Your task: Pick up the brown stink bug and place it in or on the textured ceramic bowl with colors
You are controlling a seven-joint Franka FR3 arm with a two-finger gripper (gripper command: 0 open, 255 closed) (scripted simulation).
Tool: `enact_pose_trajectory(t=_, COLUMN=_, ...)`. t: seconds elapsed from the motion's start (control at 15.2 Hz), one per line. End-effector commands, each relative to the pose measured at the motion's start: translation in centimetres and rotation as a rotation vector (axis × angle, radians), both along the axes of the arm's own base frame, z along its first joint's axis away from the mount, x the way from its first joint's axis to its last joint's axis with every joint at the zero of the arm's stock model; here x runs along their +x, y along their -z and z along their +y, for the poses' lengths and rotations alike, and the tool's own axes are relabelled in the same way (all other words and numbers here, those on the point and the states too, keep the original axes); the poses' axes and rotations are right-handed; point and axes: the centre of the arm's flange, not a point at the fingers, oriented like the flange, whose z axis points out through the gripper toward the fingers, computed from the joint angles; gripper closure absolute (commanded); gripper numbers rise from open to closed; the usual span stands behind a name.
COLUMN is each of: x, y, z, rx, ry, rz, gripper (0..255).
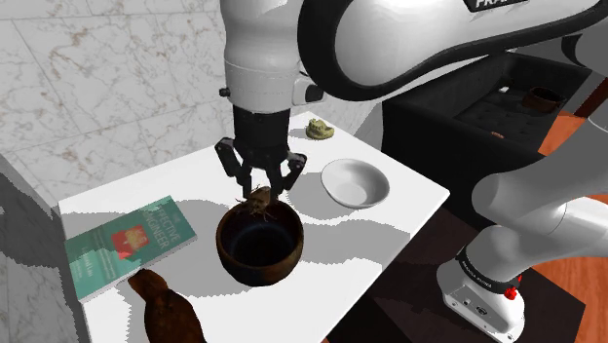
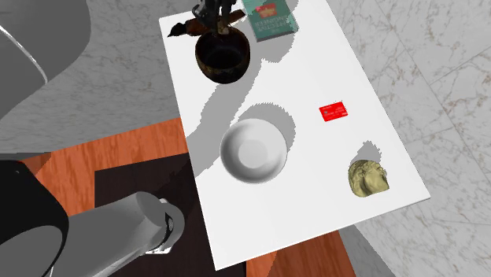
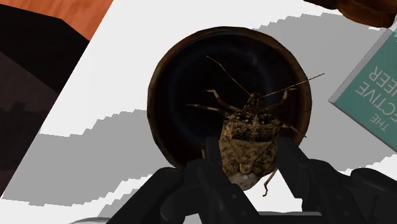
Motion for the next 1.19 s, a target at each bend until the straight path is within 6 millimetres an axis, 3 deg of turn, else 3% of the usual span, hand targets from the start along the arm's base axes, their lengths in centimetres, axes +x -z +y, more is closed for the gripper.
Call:
enact_pose_trajectory(t=0.0, x=-0.1, y=1.1, z=0.1, rx=0.0, ry=0.001, rz=0.0, gripper=255)
enact_pose_trajectory(t=0.73, x=-0.1, y=7.1, z=0.1, rx=0.0, ry=0.001, rz=0.0, gripper=255)
enact_pose_trajectory(t=1.12, x=-0.1, y=7.1, z=0.1, rx=0.0, ry=0.001, rz=0.0, gripper=255)
